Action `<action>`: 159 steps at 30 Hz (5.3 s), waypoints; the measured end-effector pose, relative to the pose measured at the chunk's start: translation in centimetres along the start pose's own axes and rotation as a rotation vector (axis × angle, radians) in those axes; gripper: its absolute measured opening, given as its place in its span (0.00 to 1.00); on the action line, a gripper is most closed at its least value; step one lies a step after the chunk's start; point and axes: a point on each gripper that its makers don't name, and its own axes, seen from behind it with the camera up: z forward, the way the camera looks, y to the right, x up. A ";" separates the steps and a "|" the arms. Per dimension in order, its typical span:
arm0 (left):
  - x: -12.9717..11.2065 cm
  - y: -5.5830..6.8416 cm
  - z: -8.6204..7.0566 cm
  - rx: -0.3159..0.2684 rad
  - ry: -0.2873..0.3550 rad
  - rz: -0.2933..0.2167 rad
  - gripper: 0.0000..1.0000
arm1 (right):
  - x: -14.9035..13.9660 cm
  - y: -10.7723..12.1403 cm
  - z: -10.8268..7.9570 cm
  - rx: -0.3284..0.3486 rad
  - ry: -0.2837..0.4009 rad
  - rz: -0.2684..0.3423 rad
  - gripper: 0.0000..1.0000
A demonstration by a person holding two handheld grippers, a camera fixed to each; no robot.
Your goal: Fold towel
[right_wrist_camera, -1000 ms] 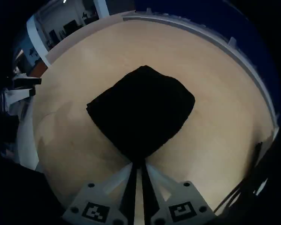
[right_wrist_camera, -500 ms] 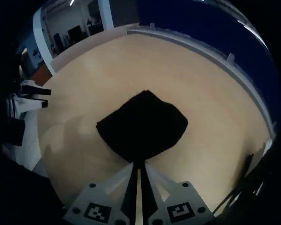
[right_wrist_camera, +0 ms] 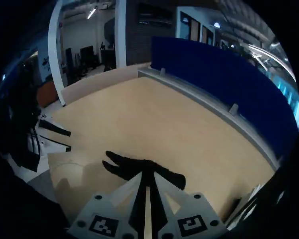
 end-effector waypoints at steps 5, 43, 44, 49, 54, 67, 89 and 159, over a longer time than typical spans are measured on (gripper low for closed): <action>0.6 0.4 -0.2 -0.006 0.011 0.004 0.86 | 2.0 0.9 -1.9 -0.016 0.046 -0.003 0.05; 2.1 6.4 0.3 -0.055 0.014 0.051 0.86 | 3.2 21.3 -14.8 -0.253 0.112 0.084 0.05; 2.0 6.5 0.3 -0.054 0.012 0.049 0.86 | 3.2 21.9 -14.9 -0.258 0.110 0.081 0.05; 2.0 7.1 0.4 -0.047 0.010 0.044 0.86 | 3.5 24.7 -15.4 -0.276 0.114 0.083 0.04; 2.0 7.5 0.6 -0.037 0.010 0.040 0.86 | 3.8 27.9 -15.7 -0.298 0.119 0.097 0.05; 1.8 7.8 1.0 -0.009 0.006 0.020 0.86 | 3.3 35.1 -15.5 -0.351 0.099 0.122 0.05; 2.0 8.2 1.1 0.015 -0.003 0.019 0.86 | 1.2 39.6 -14.6 -0.369 0.074 0.170 0.05; 1.8 10.7 0.5 -0.027 -0.031 0.092 0.86 | -27.4 33.9 -18.3 -0.586 -0.102 0.588 0.73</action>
